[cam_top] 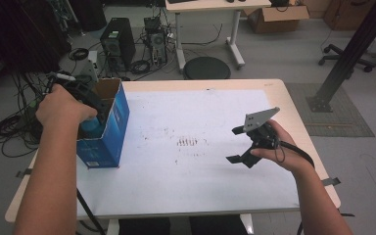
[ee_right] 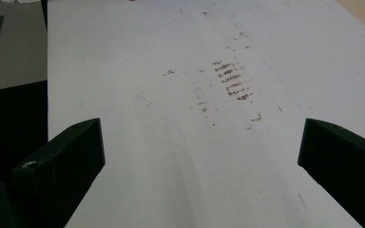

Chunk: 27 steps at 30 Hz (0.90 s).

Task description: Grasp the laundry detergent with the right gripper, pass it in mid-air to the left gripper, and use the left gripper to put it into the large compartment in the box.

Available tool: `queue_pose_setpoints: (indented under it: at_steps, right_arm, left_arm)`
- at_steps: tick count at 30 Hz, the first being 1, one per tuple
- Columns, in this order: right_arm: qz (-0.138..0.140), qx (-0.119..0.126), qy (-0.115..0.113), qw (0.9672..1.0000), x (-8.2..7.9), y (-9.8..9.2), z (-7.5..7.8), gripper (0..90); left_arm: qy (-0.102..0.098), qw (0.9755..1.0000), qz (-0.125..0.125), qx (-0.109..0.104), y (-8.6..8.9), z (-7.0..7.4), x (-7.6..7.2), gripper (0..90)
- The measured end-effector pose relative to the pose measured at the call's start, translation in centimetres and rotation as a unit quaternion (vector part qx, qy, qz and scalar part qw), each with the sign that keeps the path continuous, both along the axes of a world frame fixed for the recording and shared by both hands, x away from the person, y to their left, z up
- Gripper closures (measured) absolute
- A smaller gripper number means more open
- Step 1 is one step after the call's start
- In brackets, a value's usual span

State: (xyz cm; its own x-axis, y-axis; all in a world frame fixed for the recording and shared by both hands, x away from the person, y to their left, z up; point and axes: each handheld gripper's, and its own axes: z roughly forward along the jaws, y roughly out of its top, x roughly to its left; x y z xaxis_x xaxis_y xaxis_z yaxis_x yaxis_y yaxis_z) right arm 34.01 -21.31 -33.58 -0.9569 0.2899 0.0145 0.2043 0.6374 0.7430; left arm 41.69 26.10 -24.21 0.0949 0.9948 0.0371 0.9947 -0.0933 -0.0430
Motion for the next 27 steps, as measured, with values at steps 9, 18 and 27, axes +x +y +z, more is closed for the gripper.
queue_pose_setpoints:
  at_steps: [9,18,27]
  right_arm:
    - [0.005,0.000,-0.006,1.0000,-0.2,0.1,0.7,1.8]
    - [0.011,0.002,-0.012,0.9999,-0.7,0.2,1.7,1.8]
    - [0.017,-0.003,-0.020,0.9997,-1.1,0.4,2.6,1.9]
  left_arm:
    - [-0.008,0.9999,-0.010,0.010,-0.8,1.7,-0.7,13.7]
    - [-0.022,0.9982,-0.050,0.024,-3.0,4.5,-1.3,9.6]
    - [-0.017,0.9949,-0.096,0.027,-5.9,6.2,-2.0,2.2]
